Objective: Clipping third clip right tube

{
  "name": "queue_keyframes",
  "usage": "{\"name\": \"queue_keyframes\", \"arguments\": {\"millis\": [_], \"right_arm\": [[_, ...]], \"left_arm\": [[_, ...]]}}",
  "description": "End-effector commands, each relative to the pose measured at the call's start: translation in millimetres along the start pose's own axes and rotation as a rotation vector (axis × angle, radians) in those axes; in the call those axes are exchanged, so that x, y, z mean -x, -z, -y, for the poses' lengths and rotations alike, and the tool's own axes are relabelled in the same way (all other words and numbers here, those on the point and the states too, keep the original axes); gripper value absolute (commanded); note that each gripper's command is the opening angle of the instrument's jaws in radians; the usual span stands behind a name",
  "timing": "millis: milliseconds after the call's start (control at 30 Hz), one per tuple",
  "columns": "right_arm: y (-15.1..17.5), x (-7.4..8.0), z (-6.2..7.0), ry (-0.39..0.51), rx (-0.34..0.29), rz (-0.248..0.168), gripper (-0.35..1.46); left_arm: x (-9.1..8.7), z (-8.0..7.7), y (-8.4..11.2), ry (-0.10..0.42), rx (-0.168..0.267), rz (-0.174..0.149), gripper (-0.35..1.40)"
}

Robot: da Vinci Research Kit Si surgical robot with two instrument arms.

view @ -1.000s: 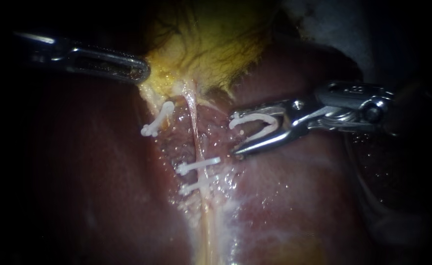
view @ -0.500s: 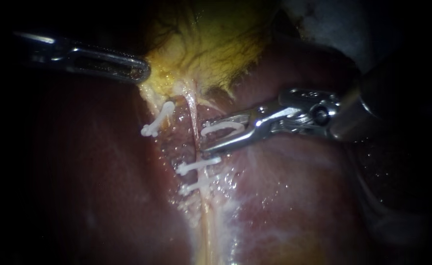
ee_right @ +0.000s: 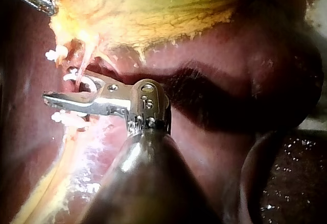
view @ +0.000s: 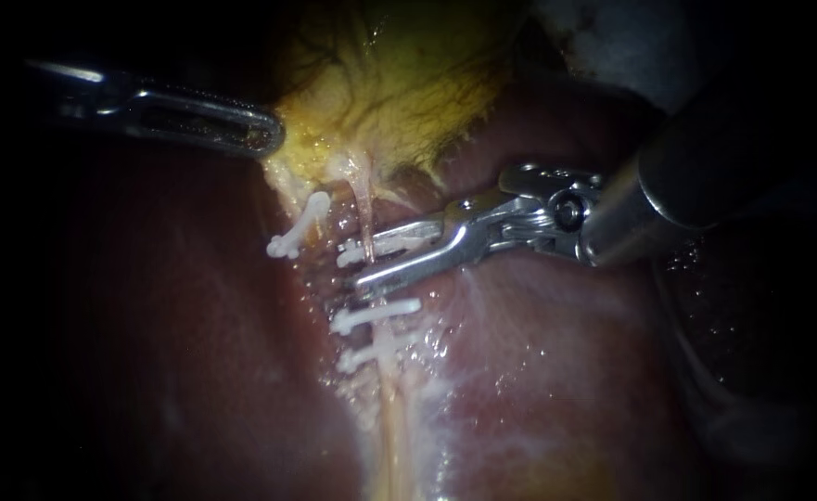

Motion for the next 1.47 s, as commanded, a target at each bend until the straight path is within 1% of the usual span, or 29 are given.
{"name": "queue_keyframes", "arguments": {"millis": [33,133,200,300,500,700,767,800,833,900,1333,1467], "right_arm": [[-0.1,-0.3,0.3,0.0,0.001,-0.005,0.51],[-0.4,-0.9,0.9,-0.004,0.004,-0.013,0.48],[-0.4,-1.1,1.0,-0.005,0.004,-0.014,0.46],[-0.4,-1.3,1.0,-0.012,0.01,-0.02,0.37],[-0.3,-1.6,1.0,-0.031,0.027,-0.04,0.11],[-0.3,-2.0,1.1,-0.051,0.04,-0.054,-0.08],[-0.3,-2.0,1.1,-0.063,0.042,-0.056,-0.19],[-0.3,-2.0,1.1,-0.068,0.043,-0.056,-0.3],[-0.2,-2.0,1.1,-0.074,0.045,-0.056,-0.35],[-0.1,-1.9,1.1,-0.092,0.048,-0.057,-0.35],[-0.1,-1.7,1.0,-0.09,0.048,-0.056,-0.35],[-0.2,-1.4,0.7,-0.094,0.047,-0.054,-0.35]], "left_arm": [[0.0,0.0,0.0,0.0,0.0,0.0,-0.35],[0.0,0.0,0.0,0.0,0.0,0.0,-0.35],[0.0,0.0,0.0,0.0,0.0,0.0,-0.35],[0.0,0.0,0.0,0.0,0.0,0.0,-0.35],[0.0,0.0,0.0,0.0,0.0,0.0,-0.35],[0.0,0.0,-0.1,0.0,0.0,0.0,-0.35],[0.0,0.0,-0.1,0.0,0.0,0.0,-0.35],[0.0,0.0,-0.1,0.0,0.0,0.0,-0.35],[0.0,-0.1,-0.1,0.0,0.0,0.0,-0.35],[0.0,-0.1,-0.1,0.0,0.0,0.0,-0.35],[0.0,0.0,-0.1,0.0,0.0,0.0,-0.35],[0.0,0.0,-0.1,0.0,0.0,0.0,-0.35]]}}
